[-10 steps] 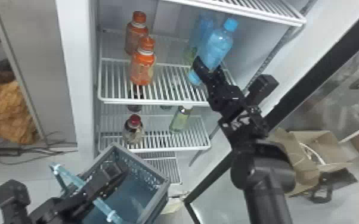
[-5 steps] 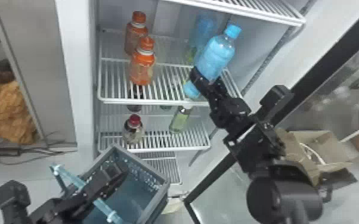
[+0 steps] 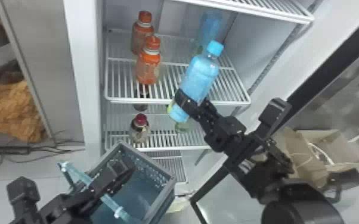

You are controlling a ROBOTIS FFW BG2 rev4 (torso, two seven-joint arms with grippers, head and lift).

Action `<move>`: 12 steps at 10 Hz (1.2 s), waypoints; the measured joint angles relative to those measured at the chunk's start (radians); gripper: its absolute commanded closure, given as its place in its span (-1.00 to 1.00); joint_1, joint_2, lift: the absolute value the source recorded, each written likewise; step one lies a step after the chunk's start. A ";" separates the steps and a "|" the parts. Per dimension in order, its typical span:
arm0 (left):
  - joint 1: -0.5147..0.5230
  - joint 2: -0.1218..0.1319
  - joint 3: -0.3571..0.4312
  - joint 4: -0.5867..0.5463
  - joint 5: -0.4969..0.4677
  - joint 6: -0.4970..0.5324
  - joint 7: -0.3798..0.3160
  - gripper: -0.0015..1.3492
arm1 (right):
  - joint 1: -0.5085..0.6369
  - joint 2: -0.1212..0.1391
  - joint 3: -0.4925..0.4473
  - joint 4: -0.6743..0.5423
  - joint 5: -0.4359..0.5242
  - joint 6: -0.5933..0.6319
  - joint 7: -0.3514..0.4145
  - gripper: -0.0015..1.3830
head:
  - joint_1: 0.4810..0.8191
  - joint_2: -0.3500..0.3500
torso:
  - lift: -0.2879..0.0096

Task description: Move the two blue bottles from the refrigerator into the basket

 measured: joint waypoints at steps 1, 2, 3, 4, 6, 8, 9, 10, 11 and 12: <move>0.000 0.000 0.001 0.000 0.001 -0.002 0.000 0.78 | 0.024 0.000 0.007 -0.022 -0.013 0.028 0.012 0.84 | 0.27 -0.79 | 0.94; 0.000 0.000 0.001 0.000 0.002 -0.003 0.000 0.78 | 0.039 0.000 0.015 -0.035 -0.025 0.060 0.031 0.84 | 0.27 -0.75 | 0.94; -0.001 0.000 0.000 0.000 0.003 -0.005 0.000 0.78 | 0.048 -0.001 0.022 -0.039 -0.035 0.090 0.048 0.84 | 0.27 -0.70 | 0.94; -0.002 -0.001 -0.002 0.000 0.003 -0.005 0.000 0.78 | 0.056 -0.002 0.029 -0.041 -0.043 0.114 0.059 0.84 | 0.27 -0.67 | 0.94; -0.004 -0.002 -0.004 0.000 0.003 -0.005 0.002 0.78 | 0.068 -0.014 0.057 -0.040 -0.064 0.175 0.083 0.84 | 0.27 -0.60 | 0.94; -0.006 -0.003 -0.005 0.000 0.003 -0.007 0.003 0.78 | 0.073 -0.030 0.094 -0.028 -0.071 0.222 0.096 0.84 | 0.27 -0.50 | 0.94; -0.007 -0.004 -0.005 0.000 0.003 -0.008 0.003 0.78 | 0.074 -0.038 0.108 -0.018 -0.070 0.238 0.100 0.84 | 0.27 -0.47 | 0.94; -0.009 -0.004 -0.005 0.000 0.004 -0.012 0.003 0.78 | 0.077 -0.045 0.120 -0.007 -0.066 0.255 0.107 0.84 | 0.27 -0.44 | 0.94; -0.011 -0.004 -0.006 0.000 0.008 -0.018 0.003 0.78 | 0.081 -0.053 0.132 0.003 -0.062 0.274 0.112 0.77 | 0.27 -0.43 | 0.94; -0.013 -0.004 -0.007 0.000 0.012 -0.023 0.003 0.78 | 0.082 -0.062 0.150 0.020 -0.065 0.288 0.117 0.36 | 0.27 -0.39 | 0.94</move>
